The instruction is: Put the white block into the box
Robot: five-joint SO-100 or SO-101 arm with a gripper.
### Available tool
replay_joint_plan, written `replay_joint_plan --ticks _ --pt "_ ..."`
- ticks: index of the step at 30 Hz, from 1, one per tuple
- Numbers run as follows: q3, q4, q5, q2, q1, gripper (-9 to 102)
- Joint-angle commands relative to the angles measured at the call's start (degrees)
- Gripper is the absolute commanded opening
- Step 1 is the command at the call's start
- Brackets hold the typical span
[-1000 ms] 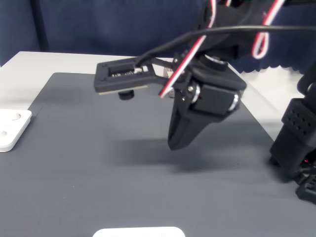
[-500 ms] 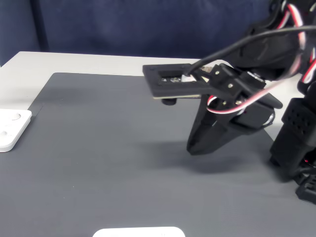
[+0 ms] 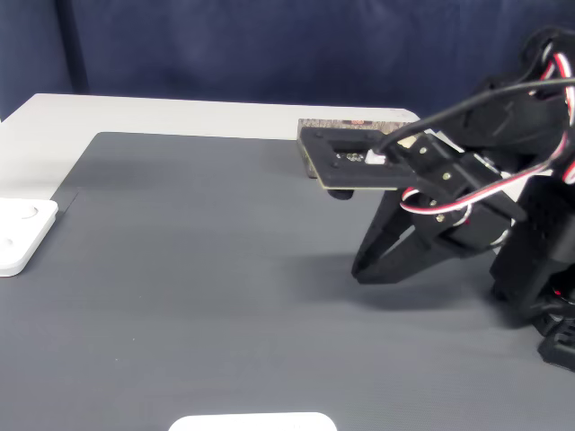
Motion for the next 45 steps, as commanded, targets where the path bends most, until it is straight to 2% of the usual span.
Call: replay_joint_plan --ticks 1,18,24,30,37,45 --pt "0.7 1.23 0.35 4.39 0.97 -2" --pt "11.25 3.25 -2.29 20.04 0.35 -2" --pt "11.69 8.61 -3.52 23.99 -0.09 -2" --pt "11.69 9.05 -3.78 24.96 0.09 -2" --pt "11.69 11.6 -14.94 24.96 0.0 -1" --pt "11.69 11.6 -14.77 24.96 -0.18 0"
